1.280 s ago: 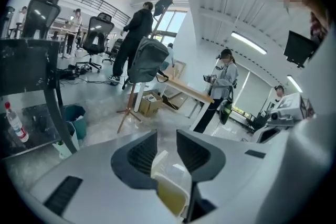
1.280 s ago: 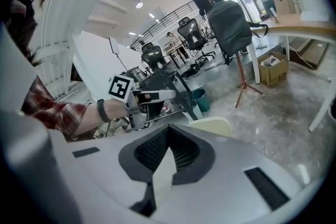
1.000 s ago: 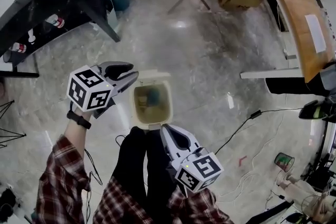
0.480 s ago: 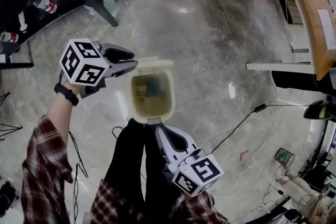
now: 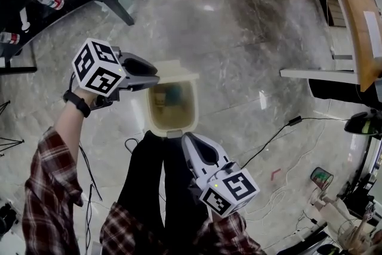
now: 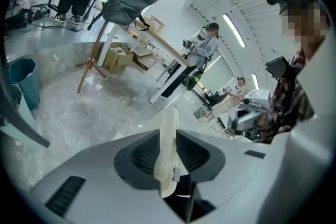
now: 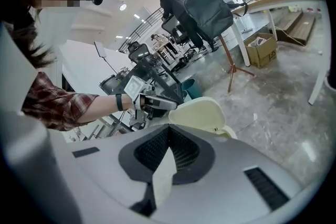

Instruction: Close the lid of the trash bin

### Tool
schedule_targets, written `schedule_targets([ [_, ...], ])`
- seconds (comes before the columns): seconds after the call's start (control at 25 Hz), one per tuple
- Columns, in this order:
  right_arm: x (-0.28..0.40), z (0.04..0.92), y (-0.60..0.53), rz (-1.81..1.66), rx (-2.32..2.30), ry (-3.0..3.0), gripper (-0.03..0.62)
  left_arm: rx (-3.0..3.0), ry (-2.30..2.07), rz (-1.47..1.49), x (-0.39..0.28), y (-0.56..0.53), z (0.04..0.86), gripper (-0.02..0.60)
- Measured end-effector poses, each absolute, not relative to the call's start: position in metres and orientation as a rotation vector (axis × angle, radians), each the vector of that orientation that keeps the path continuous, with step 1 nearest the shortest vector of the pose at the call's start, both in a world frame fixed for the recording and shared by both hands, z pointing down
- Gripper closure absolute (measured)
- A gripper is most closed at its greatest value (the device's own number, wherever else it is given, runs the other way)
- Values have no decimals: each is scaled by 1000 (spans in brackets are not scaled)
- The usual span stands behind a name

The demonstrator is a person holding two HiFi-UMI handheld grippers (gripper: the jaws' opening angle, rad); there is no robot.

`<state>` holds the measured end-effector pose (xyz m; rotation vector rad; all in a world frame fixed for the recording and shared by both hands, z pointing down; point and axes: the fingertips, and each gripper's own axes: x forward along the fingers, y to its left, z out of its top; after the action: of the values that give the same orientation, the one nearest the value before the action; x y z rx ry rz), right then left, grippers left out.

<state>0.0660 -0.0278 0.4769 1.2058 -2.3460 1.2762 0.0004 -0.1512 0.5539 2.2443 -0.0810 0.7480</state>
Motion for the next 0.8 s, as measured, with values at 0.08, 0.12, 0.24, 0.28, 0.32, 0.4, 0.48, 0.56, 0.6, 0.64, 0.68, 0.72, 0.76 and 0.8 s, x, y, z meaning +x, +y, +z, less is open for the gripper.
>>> schedule_targets([
  [0.08,69,478,-31,1271,1222,-2340,582,2236,-15,735,6,-133,555,477],
  [0.12,70,479,-32,1268,1226,-2337,582,2230,17,731,8,-123,557,477],
  [0.24,74,483,-31,1259,1229,-2323,582,2212,80,719,16,-92,565,477],
  [0.28,75,485,-30,1257,1230,-2317,582,2207,90,717,19,-82,569,477],
  [0.32,76,487,-29,1255,1231,-2311,582,2202,98,719,20,-73,573,477],
  [0.4,76,491,-27,1245,1230,-2299,582,2190,110,730,22,-55,581,477],
  [0.48,74,494,-27,1223,1219,-2287,582,2175,111,743,23,-39,590,479],
  [0.56,71,498,-27,1205,1207,-2279,582,2162,105,756,24,-24,601,479],
  [0.6,69,499,-28,1202,1203,-2279,582,2160,100,764,24,-17,606,479],
  [0.64,68,501,-29,1201,1200,-2281,582,2160,94,772,24,-11,612,479],
  [0.68,66,503,-31,1199,1198,-2283,582,2162,85,777,25,-6,618,479],
  [0.72,65,505,-32,1198,1195,-2284,582,2165,76,780,26,-1,623,479],
  [0.76,65,508,-32,1198,1191,-2283,582,2168,67,781,27,3,628,479],
  [0.8,64,512,-31,1200,1186,-2278,582,2169,57,779,29,6,633,479],
])
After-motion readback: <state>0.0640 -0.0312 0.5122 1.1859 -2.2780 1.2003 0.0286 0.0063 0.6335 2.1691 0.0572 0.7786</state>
